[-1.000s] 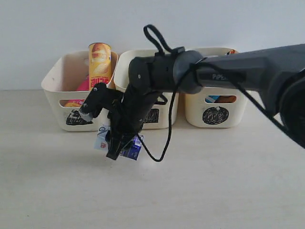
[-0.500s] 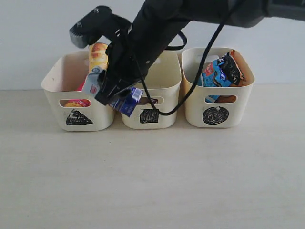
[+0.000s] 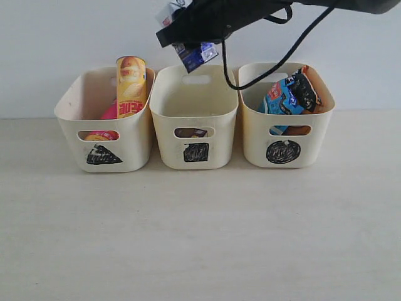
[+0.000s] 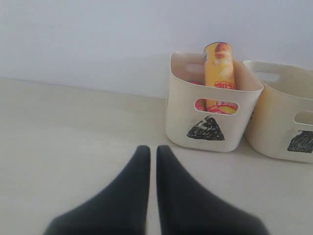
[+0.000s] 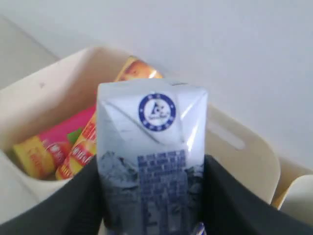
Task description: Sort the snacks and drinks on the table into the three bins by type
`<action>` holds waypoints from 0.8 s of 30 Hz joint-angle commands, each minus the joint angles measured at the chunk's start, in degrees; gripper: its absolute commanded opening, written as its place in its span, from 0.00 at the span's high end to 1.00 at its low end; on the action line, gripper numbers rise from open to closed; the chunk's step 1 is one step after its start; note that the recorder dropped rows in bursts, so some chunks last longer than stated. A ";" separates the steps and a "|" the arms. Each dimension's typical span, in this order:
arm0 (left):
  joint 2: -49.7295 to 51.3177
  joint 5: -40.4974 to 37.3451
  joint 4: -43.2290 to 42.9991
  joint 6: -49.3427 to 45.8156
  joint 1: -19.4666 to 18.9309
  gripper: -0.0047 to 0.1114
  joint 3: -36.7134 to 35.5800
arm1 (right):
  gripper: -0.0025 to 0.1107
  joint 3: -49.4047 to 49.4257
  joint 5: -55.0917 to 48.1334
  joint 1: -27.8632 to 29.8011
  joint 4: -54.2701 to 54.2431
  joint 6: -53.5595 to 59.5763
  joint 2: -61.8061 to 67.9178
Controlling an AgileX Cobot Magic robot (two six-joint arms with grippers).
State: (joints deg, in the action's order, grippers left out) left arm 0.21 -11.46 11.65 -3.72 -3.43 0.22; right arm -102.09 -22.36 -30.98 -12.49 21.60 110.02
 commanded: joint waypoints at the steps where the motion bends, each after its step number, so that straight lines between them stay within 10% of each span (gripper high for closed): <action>1: -0.21 0.98 -0.24 -0.44 -0.05 0.92 -0.22 | 0.98 -0.31 9.69 1.87 -0.22 -0.72 3.32; 10: -0.21 0.98 -0.24 -0.44 -0.05 0.92 -0.22 | 0.96 -0.31 14.78 2.62 -0.79 -0.96 10.10; 20: -0.21 0.98 -0.24 -0.44 -0.05 0.92 -0.22 | 0.33 -0.31 16.22 2.51 -0.95 -2.47 11.28; 24: -0.21 0.98 -0.24 -0.44 -0.05 0.92 -0.22 | 0.30 -0.31 16.20 2.51 -0.95 -2.47 9.89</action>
State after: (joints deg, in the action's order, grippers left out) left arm 0.21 -11.46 11.65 -3.72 -3.43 0.22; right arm -102.10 -7.23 -28.68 -13.45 19.28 121.74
